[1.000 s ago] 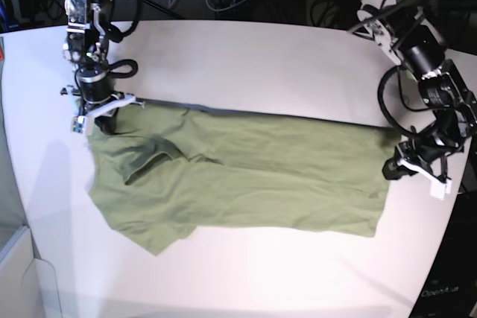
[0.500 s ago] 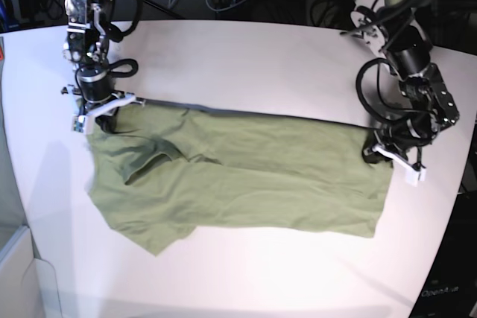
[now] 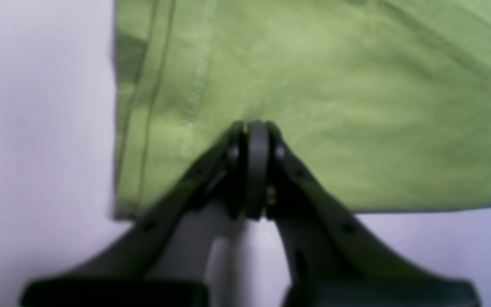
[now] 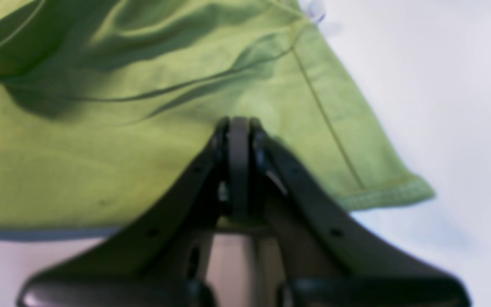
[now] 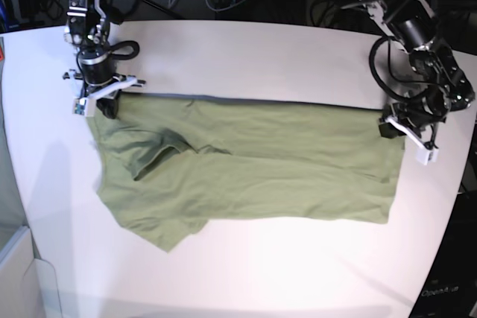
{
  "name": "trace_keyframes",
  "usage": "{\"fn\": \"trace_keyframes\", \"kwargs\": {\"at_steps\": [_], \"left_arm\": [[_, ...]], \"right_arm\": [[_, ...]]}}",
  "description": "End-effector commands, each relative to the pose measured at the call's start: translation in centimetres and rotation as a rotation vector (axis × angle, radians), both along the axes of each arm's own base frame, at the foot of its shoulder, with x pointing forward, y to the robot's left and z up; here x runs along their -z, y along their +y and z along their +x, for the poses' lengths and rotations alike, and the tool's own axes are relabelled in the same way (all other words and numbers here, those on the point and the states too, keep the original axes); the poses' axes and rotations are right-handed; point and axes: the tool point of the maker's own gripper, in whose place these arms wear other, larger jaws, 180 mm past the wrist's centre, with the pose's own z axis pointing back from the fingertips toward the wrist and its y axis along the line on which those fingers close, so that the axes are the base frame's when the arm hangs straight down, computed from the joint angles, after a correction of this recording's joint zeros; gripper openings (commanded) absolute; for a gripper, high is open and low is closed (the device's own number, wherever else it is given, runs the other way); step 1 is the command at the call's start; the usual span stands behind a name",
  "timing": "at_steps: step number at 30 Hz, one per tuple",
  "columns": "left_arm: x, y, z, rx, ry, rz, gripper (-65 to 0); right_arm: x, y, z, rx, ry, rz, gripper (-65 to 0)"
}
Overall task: Fold the T-shirt properly
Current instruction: 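Pull the held shoulder edge back toward the arms' base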
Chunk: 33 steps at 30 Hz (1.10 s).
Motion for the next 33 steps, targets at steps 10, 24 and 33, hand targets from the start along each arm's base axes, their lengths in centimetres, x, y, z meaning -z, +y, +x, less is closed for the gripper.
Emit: {"fn": "trace_keyframes", "kwargs": {"at_steps": [10, 24, 33], "left_arm": [[2.5, 2.0, -6.8, 0.029, 0.277, 0.112, -62.4], [2.0, 1.3, -13.4, 0.093, 0.402, 0.222, -62.5], [2.1, 1.3, -14.7, 0.109, 0.423, 0.238, -62.5]], "right_arm": [[1.3, -2.0, -6.0, 0.078, 0.062, -0.021, -64.3], [0.6, -1.5, -11.7, 0.055, 0.117, -0.042, -64.3], [-0.3, -1.1, -13.0, 0.066, 0.063, -0.048, -64.3]]}}
